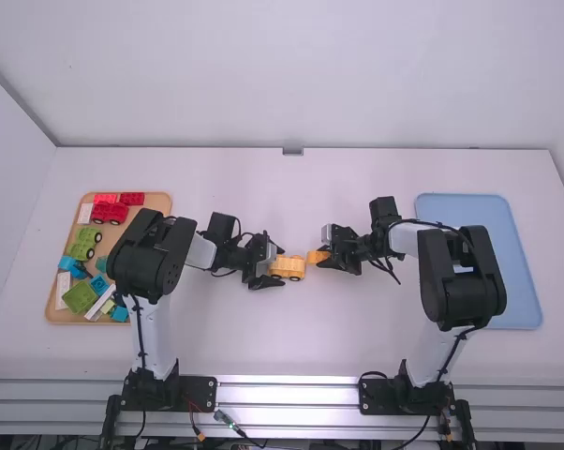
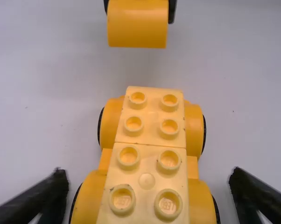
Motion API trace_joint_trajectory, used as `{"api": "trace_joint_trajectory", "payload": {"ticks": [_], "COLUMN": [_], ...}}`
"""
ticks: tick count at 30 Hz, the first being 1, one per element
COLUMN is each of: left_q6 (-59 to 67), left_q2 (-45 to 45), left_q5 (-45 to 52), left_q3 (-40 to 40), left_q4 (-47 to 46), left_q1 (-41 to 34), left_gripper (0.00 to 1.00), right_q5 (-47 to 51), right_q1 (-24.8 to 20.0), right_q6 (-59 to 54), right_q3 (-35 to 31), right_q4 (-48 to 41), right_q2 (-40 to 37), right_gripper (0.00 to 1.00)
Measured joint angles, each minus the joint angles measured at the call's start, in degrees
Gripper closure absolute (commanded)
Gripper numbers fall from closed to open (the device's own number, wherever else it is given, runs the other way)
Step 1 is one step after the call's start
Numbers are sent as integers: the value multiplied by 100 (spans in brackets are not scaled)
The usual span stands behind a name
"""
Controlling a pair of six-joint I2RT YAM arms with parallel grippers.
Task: Assemble lego blocks to make yellow taxi
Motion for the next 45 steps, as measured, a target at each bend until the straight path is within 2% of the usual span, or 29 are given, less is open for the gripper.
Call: {"api": "trace_joint_trajectory", "payload": {"ticks": [7, 11, 17, 24, 31, 35, 45], "left_q6": [-90, -98, -153, -195, -199, -192, -192], "left_q2": [0, 0, 0, 0, 0, 0, 0], "left_q5": [-13, -42, -42, -42, -42, -13, 2], "left_q3": [0, 0, 0, 0, 0, 4, 11], "left_q4": [50, 50, 70, 70, 57, -4, -42], "left_q1": [-22, -22, -20, -22, -22, -22, -22], "left_gripper": [40, 45, 47, 48, 48, 48, 48], "right_q5": [-173, -173, -111, -103, 11, 129, 155], "right_q1": [326, 588, 874, 942, 968, 1102, 1167], "right_q6": [247, 597, 1021, 1152, 1749, 1943, 2061], "right_q3": [0, -4, -70, -398, -684, -756, -765], "right_q4": [348, 767, 1283, 1561, 2682, 2811, 3036], "right_q2": [0, 0, 0, 0, 0, 0, 26], "right_gripper": [91, 92, 93, 93, 96, 100, 100]}}
